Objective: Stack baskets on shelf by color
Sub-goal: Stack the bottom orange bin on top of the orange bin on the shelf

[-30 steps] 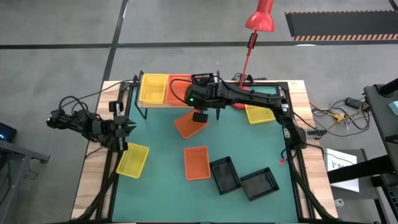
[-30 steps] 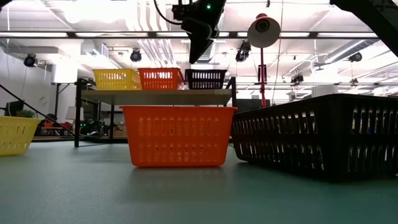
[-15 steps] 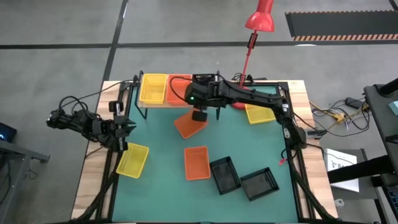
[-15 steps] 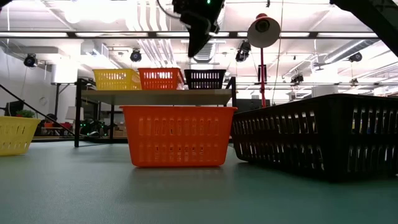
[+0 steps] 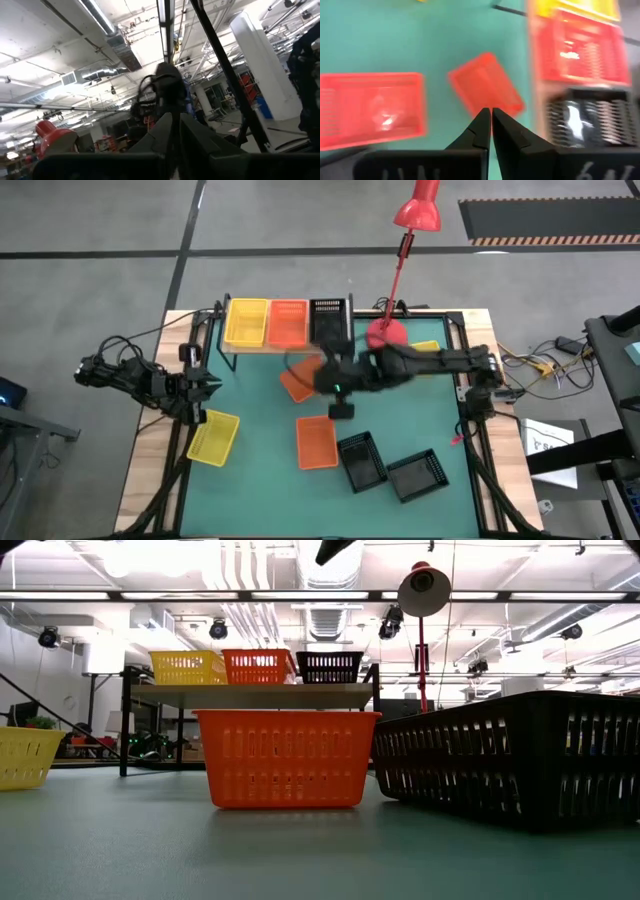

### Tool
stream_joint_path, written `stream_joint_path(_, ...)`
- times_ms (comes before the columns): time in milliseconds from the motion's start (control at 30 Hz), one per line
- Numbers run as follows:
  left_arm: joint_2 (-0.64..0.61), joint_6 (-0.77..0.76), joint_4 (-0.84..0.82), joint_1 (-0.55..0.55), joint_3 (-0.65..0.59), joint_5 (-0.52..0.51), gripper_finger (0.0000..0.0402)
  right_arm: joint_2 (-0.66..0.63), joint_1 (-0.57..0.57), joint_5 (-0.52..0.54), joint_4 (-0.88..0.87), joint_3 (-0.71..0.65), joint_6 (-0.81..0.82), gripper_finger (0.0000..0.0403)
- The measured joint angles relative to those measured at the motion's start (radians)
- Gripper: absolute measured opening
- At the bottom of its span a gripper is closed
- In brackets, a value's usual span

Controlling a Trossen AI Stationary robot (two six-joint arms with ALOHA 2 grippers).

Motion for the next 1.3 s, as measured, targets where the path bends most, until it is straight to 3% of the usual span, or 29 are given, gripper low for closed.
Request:
stream_joint_path(333, 0.107, -0.163, 0.061, 0.000, -0.002, 0.001, 0.0017, -0.235, 0.175, -0.001, 0.718, -0.677, -0.068, 0.0009)
stream_joint_path(567, 0.229, -0.368, 0.107, 0.000, -0.024, 0.008, 0.0017, -0.388, 0.195, -0.015, 1.092, -1.003, -0.131, 0.0009)
stream_joint_path(800, 0.460, -0.576, 0.319, 0.000, -0.040, 0.008, 0.0017, -0.553, 0.194, -0.050, 1.368, -1.247, -0.210, 0.0008)
stream_joint_path(1000, 0.656, -0.702, 0.360, 0.000, 0.018, -0.019, 0.0017, -0.679, 0.194, -0.060, 1.488, -1.384, -0.283, 0.0008)
stream_joint_path(1200, 0.815, -0.743, 0.188, 0.000, 0.134, -0.046, 0.0017, -0.782, 0.194, -0.060, 1.507, -1.464, -0.317, 0.0008)
stream_joint_path(1300, 0.879, -0.747, 0.016, 0.000, 0.225, -0.045, 0.0017, -0.824, 0.194, -0.060, 1.510, -1.500, -0.316, 0.0008)
